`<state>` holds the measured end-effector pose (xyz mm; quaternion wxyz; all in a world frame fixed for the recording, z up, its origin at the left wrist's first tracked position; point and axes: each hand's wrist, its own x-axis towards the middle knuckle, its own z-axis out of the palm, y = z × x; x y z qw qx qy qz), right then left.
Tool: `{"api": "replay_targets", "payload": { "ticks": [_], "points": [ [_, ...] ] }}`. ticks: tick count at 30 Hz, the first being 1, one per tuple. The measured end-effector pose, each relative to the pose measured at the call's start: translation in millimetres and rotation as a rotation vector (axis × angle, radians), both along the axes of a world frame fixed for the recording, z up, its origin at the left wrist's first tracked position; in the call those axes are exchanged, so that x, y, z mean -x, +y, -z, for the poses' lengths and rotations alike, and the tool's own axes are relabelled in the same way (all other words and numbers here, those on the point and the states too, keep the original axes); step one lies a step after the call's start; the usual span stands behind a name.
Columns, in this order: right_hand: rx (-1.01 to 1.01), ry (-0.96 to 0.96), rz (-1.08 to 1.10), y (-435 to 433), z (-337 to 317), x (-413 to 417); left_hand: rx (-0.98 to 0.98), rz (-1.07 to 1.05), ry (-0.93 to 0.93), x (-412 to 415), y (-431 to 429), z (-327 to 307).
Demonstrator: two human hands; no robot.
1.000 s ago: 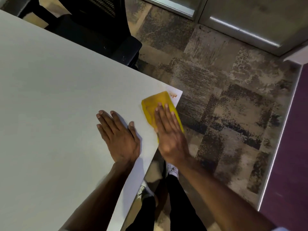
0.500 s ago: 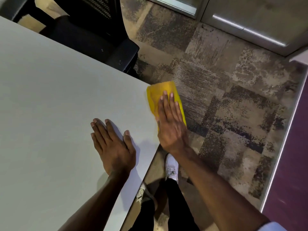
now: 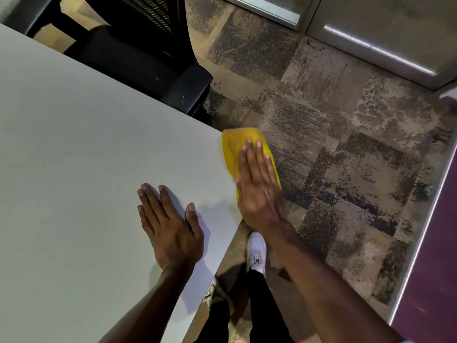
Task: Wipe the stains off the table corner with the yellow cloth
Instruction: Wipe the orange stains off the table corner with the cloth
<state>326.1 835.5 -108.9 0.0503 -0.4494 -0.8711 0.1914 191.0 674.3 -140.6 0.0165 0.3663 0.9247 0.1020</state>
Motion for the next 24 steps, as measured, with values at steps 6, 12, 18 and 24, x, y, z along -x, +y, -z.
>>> {"api": "replay_targets", "payload": {
  "ticks": [6, 12, 18, 24],
  "points": [
    [0.011, -0.032, 0.057, -33, -1, 5, -0.026, 0.001, 0.016, 0, 1, 1],
    [0.049, -0.075, -0.064, -88, -3, -18, -0.037, -0.005, 0.011, 1, 2, 3],
    [0.006, -0.052, -0.009, 3, 3, 4, -0.03, -0.004, 0.003, 1, 2, 2],
    [-0.013, -0.093, 0.019, 0, 0, 8, -0.037, -0.001, 0.011, 0, 1, 3]
  ]
}}
